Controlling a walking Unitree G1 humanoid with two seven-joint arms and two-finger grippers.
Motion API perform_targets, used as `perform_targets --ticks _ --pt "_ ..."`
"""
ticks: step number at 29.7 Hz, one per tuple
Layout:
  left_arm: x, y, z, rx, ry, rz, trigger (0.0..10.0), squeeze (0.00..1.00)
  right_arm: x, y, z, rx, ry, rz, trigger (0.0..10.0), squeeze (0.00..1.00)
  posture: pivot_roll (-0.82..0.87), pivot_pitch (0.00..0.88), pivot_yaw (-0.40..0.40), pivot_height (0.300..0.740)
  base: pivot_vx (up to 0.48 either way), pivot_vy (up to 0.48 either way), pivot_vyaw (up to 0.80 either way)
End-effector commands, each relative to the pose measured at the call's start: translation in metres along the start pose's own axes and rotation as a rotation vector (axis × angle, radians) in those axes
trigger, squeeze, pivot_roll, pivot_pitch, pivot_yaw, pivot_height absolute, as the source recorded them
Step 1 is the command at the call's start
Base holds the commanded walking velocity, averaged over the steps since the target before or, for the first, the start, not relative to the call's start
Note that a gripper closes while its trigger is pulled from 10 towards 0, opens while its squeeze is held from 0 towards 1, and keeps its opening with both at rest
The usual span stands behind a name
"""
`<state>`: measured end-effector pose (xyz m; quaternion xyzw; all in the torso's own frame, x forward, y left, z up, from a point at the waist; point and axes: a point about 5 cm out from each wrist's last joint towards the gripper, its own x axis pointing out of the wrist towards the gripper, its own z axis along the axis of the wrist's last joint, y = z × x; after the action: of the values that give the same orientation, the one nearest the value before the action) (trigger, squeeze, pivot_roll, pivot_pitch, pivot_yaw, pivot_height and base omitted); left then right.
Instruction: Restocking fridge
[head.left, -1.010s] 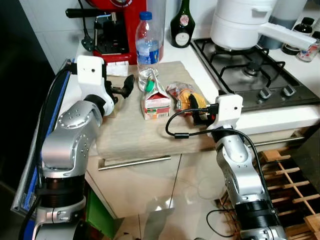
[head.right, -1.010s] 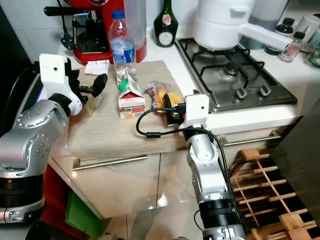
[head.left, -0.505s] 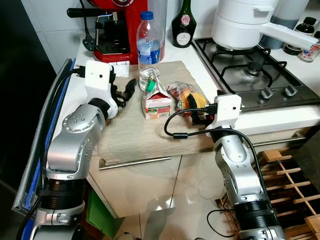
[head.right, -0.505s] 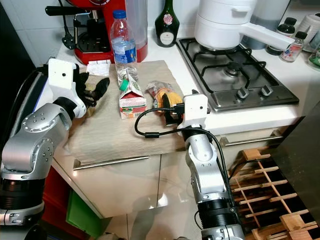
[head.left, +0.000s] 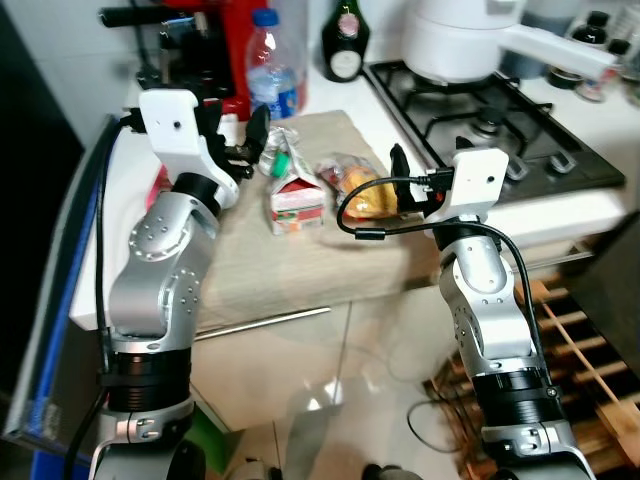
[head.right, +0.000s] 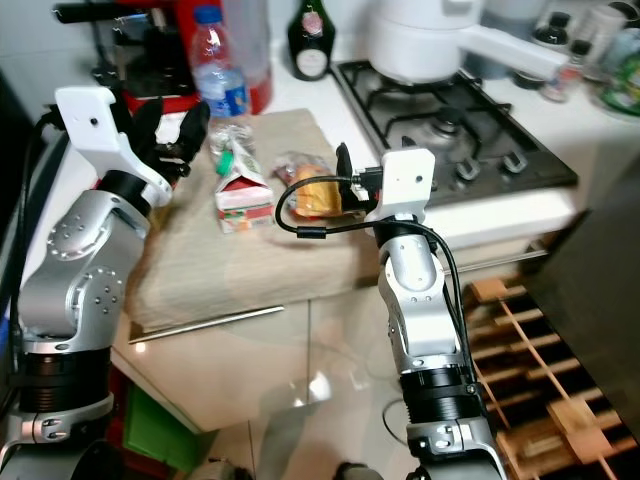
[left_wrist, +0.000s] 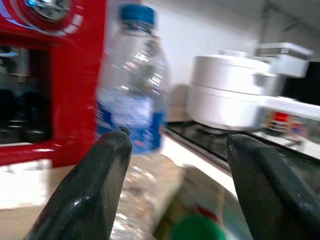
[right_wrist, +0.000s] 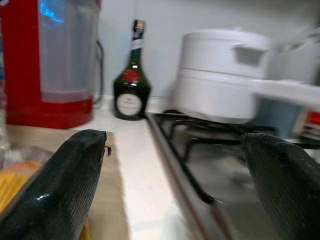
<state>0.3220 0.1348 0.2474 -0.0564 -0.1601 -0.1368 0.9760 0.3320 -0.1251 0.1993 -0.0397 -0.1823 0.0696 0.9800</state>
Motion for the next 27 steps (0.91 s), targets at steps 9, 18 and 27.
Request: perform_targets --ticks 9,18,27 --pt "-0.006 -0.001 0.026 0.084 -0.172 0.007 10.0 0.0 0.012 0.007 0.049 -0.117 -0.273 -0.005 10.0 0.0 0.09 0.0 -0.015 0.74 -0.224 0.147 -0.08" --pt "-0.003 0.009 0.004 0.032 -0.075 0.113 10.0 0.0 0.016 0.028 0.015 0.108 -0.054 0.131 10.0 0.0 0.08 0.0 -0.017 0.74 0.0 0.0 0.0" --pt "-0.008 0.01 -0.009 0.09 -0.016 0.123 10.0 0.0 0.011 0.031 -0.007 0.126 0.054 0.137 10.0 0.0 0.09 0.0 -0.009 0.74 0.0 0.0 0.43"
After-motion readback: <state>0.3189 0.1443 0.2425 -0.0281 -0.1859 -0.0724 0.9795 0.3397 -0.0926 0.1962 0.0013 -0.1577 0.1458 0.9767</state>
